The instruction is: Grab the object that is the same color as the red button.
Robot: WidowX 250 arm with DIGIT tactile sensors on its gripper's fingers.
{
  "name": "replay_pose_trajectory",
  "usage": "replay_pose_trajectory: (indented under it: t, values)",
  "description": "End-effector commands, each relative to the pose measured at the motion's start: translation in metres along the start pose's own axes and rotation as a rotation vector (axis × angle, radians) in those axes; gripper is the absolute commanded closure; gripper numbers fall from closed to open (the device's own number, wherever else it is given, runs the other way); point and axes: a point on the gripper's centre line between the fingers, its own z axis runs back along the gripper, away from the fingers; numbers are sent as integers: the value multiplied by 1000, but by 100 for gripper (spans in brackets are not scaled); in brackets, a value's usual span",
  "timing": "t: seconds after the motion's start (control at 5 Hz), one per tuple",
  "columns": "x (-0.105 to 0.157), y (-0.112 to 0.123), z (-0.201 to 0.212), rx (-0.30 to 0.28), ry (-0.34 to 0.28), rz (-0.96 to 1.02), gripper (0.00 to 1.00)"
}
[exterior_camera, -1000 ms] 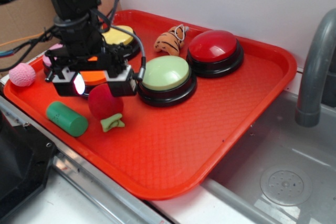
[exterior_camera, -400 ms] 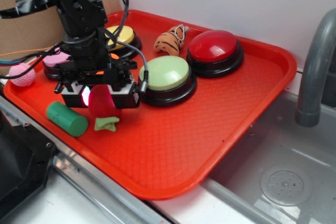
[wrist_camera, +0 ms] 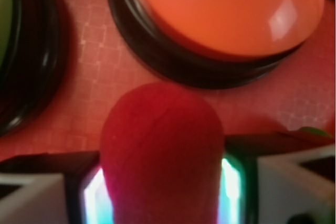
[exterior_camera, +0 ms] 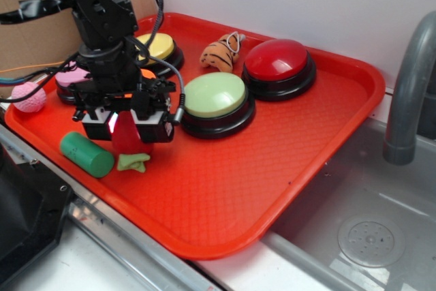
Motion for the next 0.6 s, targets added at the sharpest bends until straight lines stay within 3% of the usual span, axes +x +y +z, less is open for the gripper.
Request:
replay_pose_trajectory:
  t: [0.0, 0.4]
  values:
    - [6, -36, 61, 70, 5, -198, 100]
    - [4, -64, 123, 64, 19, -406, 100]
